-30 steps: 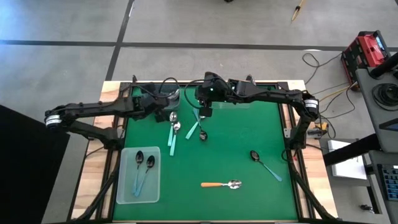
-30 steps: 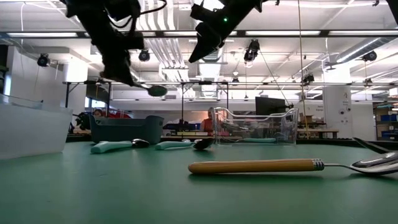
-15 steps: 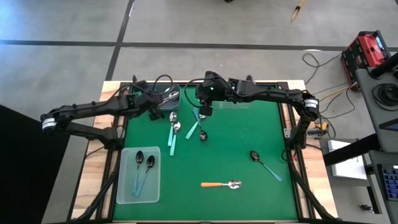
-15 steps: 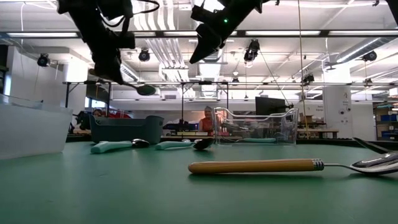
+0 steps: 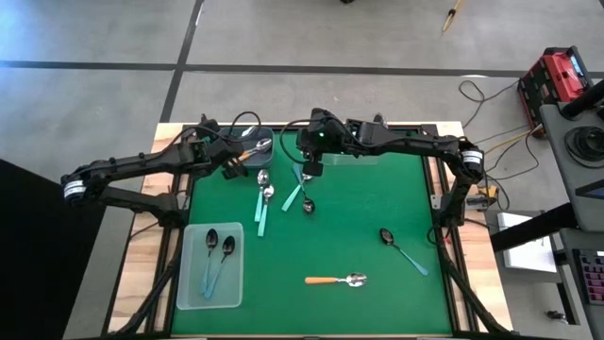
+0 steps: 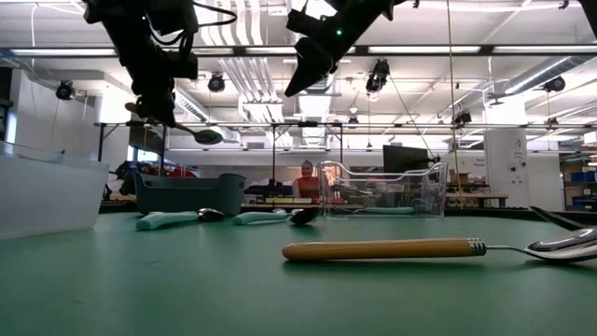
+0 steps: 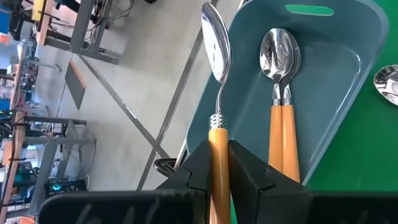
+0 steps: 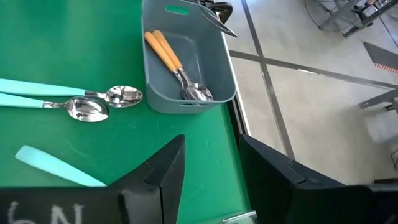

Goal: Sort silverware by color (type)
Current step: Put the yellow spoon into the gray bin

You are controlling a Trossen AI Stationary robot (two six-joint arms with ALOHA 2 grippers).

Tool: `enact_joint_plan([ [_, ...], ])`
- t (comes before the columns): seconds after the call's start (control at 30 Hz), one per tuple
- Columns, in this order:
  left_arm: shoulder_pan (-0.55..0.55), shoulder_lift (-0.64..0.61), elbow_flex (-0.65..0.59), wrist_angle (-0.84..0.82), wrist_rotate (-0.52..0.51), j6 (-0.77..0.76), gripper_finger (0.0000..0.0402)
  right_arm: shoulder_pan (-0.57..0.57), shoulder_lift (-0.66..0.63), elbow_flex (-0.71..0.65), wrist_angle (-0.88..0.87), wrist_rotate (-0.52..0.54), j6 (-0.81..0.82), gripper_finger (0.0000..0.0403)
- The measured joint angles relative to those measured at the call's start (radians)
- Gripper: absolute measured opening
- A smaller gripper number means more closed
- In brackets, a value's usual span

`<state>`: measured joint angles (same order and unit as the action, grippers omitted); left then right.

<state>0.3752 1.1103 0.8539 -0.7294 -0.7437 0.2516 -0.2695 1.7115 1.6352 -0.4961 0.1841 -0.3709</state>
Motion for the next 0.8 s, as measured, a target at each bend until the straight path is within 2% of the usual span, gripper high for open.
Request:
enact_joint_plan([
  [0.8, 0.007, 0.001, -0.018, 0.076, 0.000, 0.005, 0.0016, -0.007, 0.000, -0.005, 0.000, 0.000, 0.000, 0.0144],
])
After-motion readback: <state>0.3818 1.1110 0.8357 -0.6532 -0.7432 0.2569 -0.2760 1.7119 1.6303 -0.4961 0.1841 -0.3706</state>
